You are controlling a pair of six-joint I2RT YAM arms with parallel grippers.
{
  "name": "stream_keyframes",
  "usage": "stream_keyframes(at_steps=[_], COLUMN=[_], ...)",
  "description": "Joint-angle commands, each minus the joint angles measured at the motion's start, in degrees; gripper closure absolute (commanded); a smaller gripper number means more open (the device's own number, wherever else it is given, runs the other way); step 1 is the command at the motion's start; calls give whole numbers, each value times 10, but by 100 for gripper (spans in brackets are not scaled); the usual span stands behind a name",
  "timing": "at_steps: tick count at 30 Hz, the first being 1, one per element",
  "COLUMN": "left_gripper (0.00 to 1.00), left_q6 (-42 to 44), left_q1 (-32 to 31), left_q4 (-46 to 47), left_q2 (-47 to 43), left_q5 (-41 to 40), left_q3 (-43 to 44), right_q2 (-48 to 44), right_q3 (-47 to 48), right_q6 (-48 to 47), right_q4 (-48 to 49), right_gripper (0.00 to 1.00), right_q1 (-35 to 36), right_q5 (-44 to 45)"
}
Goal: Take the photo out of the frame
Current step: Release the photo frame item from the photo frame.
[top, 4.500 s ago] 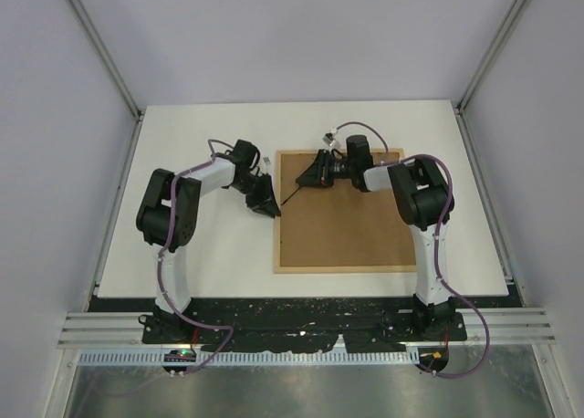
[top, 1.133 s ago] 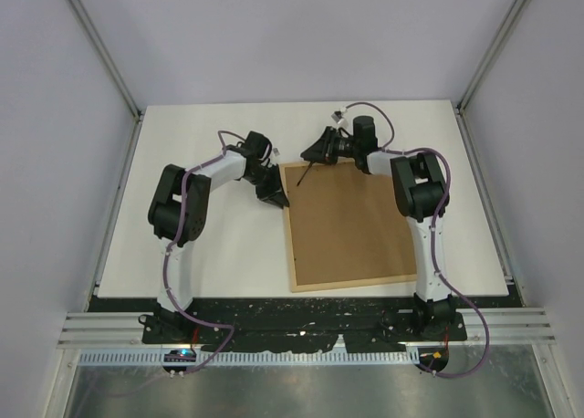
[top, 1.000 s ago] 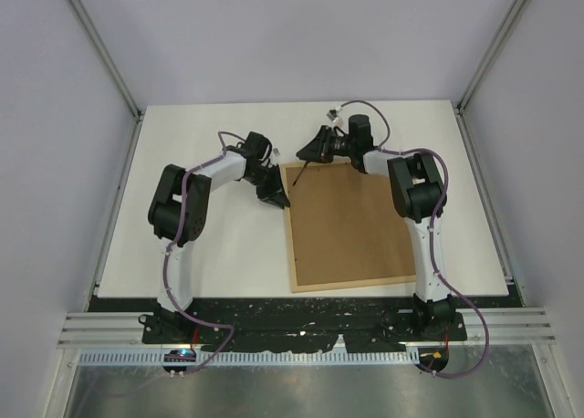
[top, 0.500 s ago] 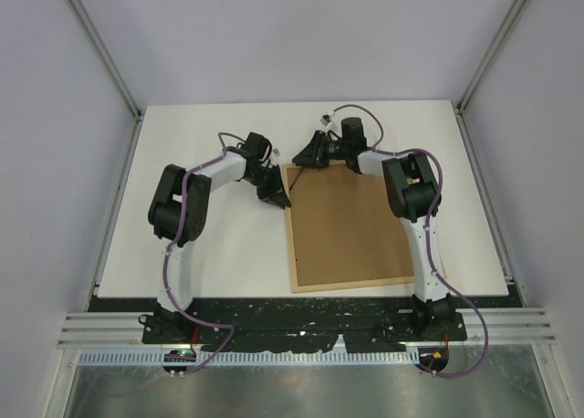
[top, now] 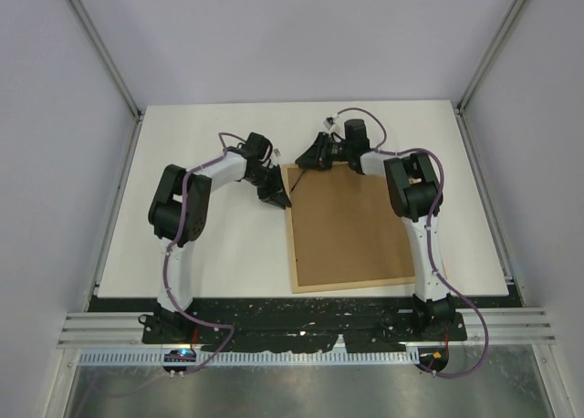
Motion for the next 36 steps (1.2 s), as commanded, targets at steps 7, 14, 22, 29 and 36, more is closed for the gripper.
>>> stream_keyframes(at_steps=[7,14,22,29,36], left_gripper=[100,100,100,100,100], left_q6=[8,3,2,-2,-5], left_q1=[-7,-8,-8,-8,-8], left_q4=[-14,-15,-13,-14,-13], left_q2=[-1,2,1,0,0], left_q5=[-13,-7,-7,-7,-8], left_q3=[-13,-10,-15,-15,-15], right_q2=[-32,-29,-14,-20,-23], right_q3=[-12,-37,-22,-47,-93], right_q6=[35,49,51,41,73], right_q4=[31,64,58,66,92], right_gripper=[92,92,92,92,92], right_q1=[-19,-9,14,15,28], right_q5=[3,13,12,20,30])
